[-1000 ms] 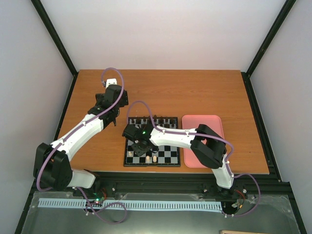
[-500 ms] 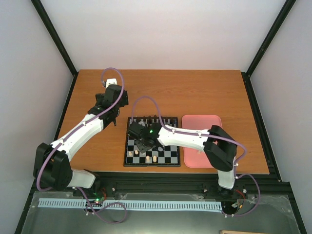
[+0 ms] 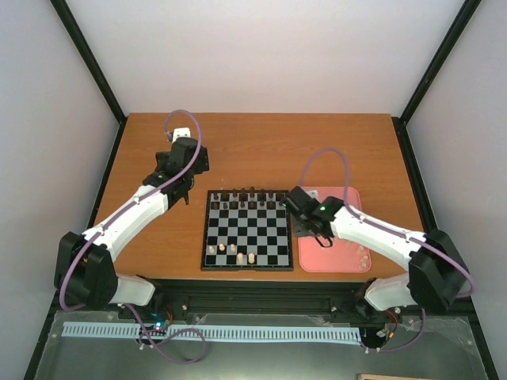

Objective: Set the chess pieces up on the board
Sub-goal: Pick up the chess piece from the storage box.

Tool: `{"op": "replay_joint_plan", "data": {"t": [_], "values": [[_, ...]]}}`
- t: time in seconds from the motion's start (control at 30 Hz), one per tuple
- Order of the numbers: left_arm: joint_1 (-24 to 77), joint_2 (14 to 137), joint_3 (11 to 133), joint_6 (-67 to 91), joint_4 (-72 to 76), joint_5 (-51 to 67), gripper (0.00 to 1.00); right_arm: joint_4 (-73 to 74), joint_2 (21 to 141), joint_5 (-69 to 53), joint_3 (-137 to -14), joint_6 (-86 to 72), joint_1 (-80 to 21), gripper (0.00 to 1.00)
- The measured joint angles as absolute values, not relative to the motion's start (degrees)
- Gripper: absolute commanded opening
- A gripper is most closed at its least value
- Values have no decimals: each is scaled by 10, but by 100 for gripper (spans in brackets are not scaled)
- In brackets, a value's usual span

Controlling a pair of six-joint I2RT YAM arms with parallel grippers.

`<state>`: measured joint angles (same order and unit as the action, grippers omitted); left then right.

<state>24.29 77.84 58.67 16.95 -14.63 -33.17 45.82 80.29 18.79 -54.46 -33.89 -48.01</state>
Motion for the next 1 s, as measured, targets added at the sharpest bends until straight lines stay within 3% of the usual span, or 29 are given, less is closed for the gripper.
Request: {"op": "replay_joint_plan", "data": {"t": [0.3,0.8,1.0], "values": [[243,787,587,170,-146,-330,100,470,734,174,-445,-344,-377,42],[243,807,589,170,-146,-330,100,422,756,140,-412,-313,-327,40],[243,809,592,170,-146,-332,100,405,773,132,-412,-300,-315,34]]}}
